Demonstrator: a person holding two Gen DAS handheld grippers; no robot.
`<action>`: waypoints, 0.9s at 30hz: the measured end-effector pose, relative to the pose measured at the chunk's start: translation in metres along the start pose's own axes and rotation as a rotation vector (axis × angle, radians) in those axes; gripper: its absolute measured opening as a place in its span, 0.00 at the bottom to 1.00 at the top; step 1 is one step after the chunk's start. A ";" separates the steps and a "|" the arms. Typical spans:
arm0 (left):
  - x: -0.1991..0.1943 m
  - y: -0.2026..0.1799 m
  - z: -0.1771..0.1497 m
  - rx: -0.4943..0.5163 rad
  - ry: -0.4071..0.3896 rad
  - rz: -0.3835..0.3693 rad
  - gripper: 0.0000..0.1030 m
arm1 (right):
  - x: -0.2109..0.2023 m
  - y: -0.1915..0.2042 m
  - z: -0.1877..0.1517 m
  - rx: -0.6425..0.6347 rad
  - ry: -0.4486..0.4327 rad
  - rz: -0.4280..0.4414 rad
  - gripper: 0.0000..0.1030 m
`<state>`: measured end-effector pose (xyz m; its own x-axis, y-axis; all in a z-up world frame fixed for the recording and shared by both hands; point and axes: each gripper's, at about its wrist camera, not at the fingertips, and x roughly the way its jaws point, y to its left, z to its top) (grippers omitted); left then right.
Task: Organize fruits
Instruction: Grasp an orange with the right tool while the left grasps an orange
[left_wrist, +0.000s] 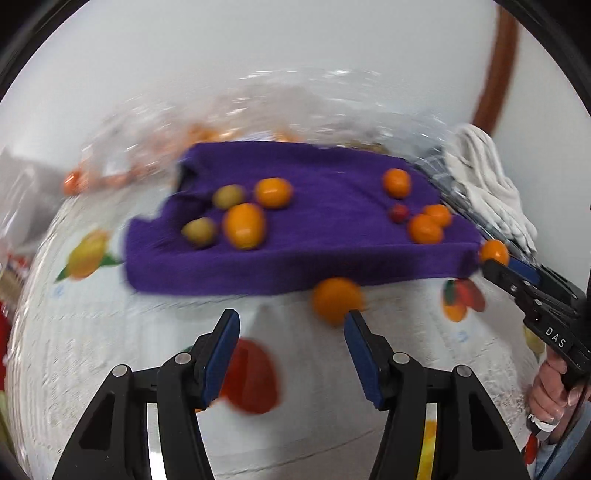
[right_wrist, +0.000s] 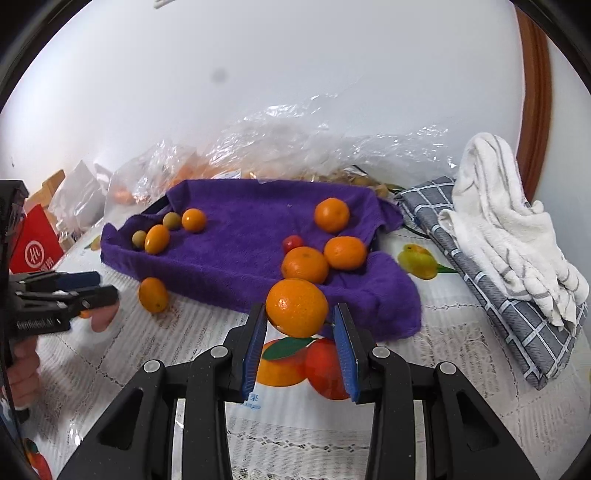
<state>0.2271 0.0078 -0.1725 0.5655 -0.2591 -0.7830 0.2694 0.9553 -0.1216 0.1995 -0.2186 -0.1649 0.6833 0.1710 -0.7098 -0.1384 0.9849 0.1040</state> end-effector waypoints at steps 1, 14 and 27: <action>0.005 -0.007 0.002 0.012 0.008 -0.005 0.55 | -0.001 -0.003 0.000 0.011 0.000 0.004 0.36; 0.043 -0.034 0.004 0.077 0.061 0.041 0.55 | 0.000 -0.014 -0.001 0.085 0.003 0.033 0.36; 0.023 -0.013 0.003 -0.037 -0.061 -0.018 0.36 | 0.015 -0.015 -0.005 0.090 0.031 0.015 0.36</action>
<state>0.2390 -0.0105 -0.1868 0.6070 -0.2838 -0.7423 0.2519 0.9546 -0.1590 0.2085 -0.2309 -0.1811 0.6590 0.1861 -0.7287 -0.0824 0.9809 0.1760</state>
